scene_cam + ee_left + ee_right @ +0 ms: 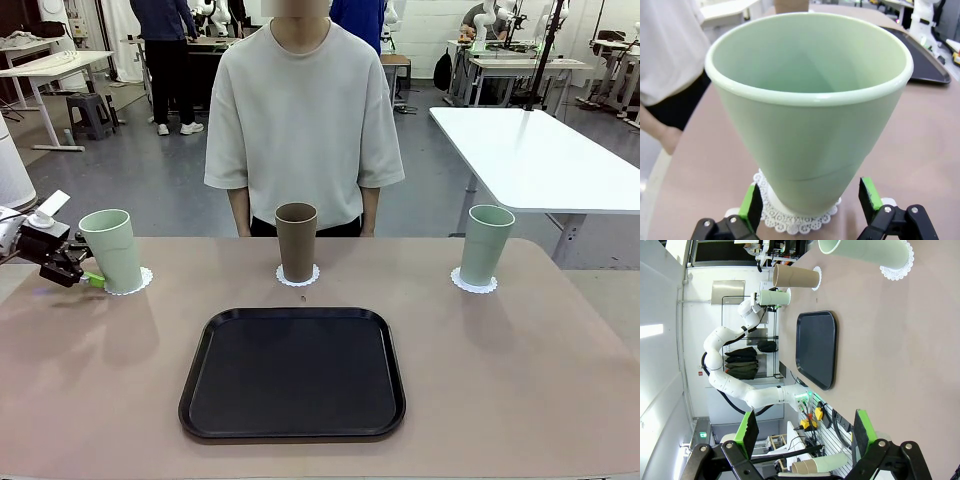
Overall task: Place coasters on the table and set cups on them.
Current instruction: Take one Reusable plastic cup from the Flat Tray and place it on a coaster set by the human.
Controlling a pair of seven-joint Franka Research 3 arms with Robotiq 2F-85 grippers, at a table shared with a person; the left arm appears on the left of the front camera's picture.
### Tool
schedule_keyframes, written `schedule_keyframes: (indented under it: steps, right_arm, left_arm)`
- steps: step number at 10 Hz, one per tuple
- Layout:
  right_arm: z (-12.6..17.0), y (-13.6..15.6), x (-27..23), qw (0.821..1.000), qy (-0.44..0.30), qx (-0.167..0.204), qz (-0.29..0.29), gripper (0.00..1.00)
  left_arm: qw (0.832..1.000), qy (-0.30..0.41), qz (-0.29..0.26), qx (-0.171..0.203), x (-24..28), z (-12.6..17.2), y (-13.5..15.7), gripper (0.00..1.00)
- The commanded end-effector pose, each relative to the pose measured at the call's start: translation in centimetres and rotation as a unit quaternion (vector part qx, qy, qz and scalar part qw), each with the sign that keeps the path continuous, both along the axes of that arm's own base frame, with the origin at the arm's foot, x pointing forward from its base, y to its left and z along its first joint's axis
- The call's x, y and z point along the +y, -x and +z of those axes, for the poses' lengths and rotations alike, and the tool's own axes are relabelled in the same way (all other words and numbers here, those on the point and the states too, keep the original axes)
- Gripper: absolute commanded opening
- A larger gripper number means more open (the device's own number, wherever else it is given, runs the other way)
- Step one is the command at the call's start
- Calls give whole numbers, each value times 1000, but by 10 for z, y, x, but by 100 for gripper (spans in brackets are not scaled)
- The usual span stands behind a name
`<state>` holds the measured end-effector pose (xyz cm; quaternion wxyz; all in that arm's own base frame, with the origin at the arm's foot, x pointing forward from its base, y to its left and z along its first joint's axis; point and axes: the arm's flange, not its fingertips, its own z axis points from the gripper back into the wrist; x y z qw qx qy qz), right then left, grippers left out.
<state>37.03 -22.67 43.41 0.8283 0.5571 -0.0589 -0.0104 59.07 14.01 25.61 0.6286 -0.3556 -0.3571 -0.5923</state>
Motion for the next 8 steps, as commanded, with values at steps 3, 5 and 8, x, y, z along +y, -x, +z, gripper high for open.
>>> schedule_keyframes:
  steps: [3,5,8]
  right_arm:
    - [0,4,3,1000,-3,-2,1,100]
    - [0,4,3,1000,-3,-2,1,100]
    - [0,4,3,1000,-3,-2,1,100]
  left_arm:
    - [999,-43,18,-29,11,15,1,100]
    - [995,-83,34,-44,20,32,6,100]
    - [969,-222,92,-59,35,106,40,100]
